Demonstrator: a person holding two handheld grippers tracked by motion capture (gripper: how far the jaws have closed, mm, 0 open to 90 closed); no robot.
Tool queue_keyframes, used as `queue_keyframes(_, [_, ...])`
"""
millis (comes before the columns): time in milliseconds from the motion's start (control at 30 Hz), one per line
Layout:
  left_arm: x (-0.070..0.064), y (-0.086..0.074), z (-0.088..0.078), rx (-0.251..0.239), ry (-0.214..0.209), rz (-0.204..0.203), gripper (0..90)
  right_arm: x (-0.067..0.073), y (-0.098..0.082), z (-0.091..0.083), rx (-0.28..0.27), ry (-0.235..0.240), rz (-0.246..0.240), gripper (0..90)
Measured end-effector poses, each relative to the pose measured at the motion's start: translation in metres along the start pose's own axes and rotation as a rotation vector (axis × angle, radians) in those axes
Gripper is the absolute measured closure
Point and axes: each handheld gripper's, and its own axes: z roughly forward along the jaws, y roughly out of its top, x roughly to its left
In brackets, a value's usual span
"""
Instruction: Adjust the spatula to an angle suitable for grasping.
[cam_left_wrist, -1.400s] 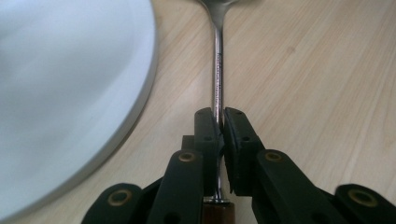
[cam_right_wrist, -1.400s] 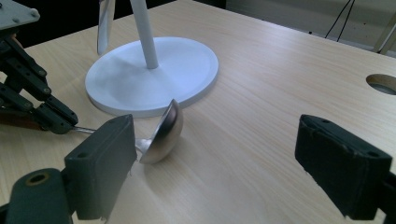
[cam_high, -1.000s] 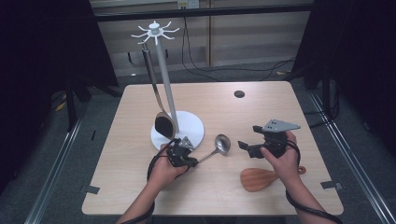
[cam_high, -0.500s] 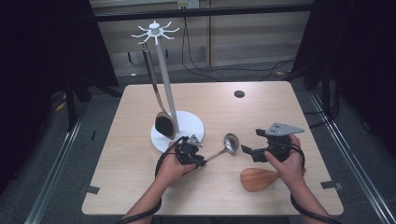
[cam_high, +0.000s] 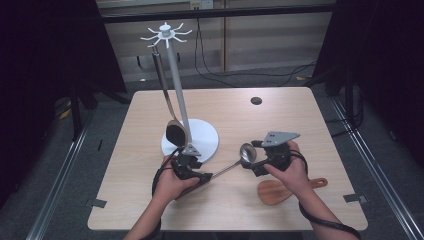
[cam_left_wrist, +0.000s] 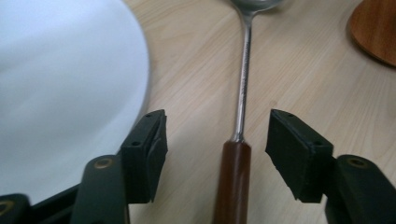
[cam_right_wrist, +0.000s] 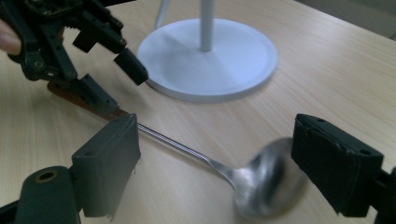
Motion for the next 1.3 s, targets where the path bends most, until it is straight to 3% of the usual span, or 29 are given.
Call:
queue_keyframes(33, [0.002, -0.003, -0.004, -0.002, 0.007, -0.010, 32.6, 0.004, 0.004, 0.011, 0.012, 0.047, -0.035, 14.4])
queue_keyframes(100, [0.004, -0.008, -0.009, -0.008, 0.012, -0.030, 31.0, 0.006, 0.005, 0.015, 0.017, 0.065, -0.040, 14.3])
queue_keyframes(167, [0.007, -0.015, -0.016, -0.019, 0.032, -0.055, 28.9, 0.010, 0.008, 0.026, 0.042, 0.104, -0.074, 14.3])
queue_keyframes(200, [0.008, -0.019, -0.021, -0.027, 0.043, -0.069, 26.9, 0.015, 0.010, 0.039, 0.083, 0.151, -0.106, 14.4])
queue_keyframes(300, [0.010, -0.025, -0.027, -0.027, 0.053, -0.080, 26.3, 0.021, 0.011, 0.056, 0.132, 0.186, -0.148, 14.7])
queue_keyframes(333, [0.011, -0.030, -0.031, -0.039, 0.061, -0.101, 26.0, 0.023, 0.010, 0.062, 0.146, 0.196, -0.154, 15.8])
queue_keyframes(400, [0.013, -0.032, -0.034, -0.027, 0.062, -0.102, 25.8, 0.024, 0.009, 0.073, 0.192, 0.213, -0.179, 20.2])
queue_keyframes(433, [0.013, -0.037, -0.036, -0.043, 0.073, -0.129, 25.7, 0.025, 0.008, 0.078, 0.213, 0.227, -0.191, 22.6])
queue_keyframes(500, [0.014, -0.038, -0.038, -0.046, 0.075, -0.135, 25.6, 0.026, 0.007, 0.083, 0.233, 0.233, -0.195, 24.3])
queue_keyframes(533, [0.014, -0.041, -0.041, -0.056, 0.082, -0.148, 25.4, 0.028, 0.005, 0.092, 0.268, 0.255, -0.213, 27.8])
queue_keyframes(567, [0.014, -0.041, -0.041, -0.056, 0.082, -0.148, 25.4, 0.028, 0.005, 0.092, 0.268, 0.255, -0.213, 27.8])
queue_keyframes(600, [0.015, -0.042, -0.042, -0.060, 0.083, -0.152, 25.3, 0.030, 0.005, 0.099, 0.314, 0.249, -0.229, 33.0])
queue_keyframes(667, [0.016, -0.045, -0.047, -0.062, 0.091, -0.164, 25.3, 0.031, 0.004, 0.104, 0.340, 0.256, -0.249, 38.3])
queue_keyframes(733, [0.016, -0.046, -0.047, -0.067, 0.097, -0.170, 25.3, 0.032, 0.004, 0.106, 0.351, 0.256, -0.246, 40.2])
queue_keyframes(800, [0.017, -0.046, -0.049, -0.073, 0.097, -0.166, 25.3, 0.031, 0.005, 0.106, 0.371, 0.250, -0.209, 52.3])
queue_keyframes(867, [0.017, -0.045, -0.050, -0.076, 0.108, -0.163, 25.2, 0.028, 0.006, 0.104, 0.392, 0.226, -0.203, 57.1])
queue_keyframes(967, [0.016, -0.042, -0.049, -0.087, 0.106, -0.171, 25.2, 0.023, 0.005, 0.099, 0.401, 0.212, -0.201, 60.3])
queue_keyframes(1033, [0.017, -0.042, -0.050, -0.079, 0.108, -0.162, 25.2, 0.022, 0.005, 0.097, 0.397, 0.193, -0.226, 63.6])
queue_keyframes(1167, [0.017, -0.040, -0.050, -0.105, 0.109, -0.179, 25.1, 0.019, 0.008, 0.091, 0.392, 0.174, -0.211, 73.5])
queue_keyframes(1300, [0.017, -0.039, -0.051, -0.111, 0.113, -0.185, 24.8, 0.015, 0.008, 0.087, 0.402, 0.195, -0.212, 74.1])
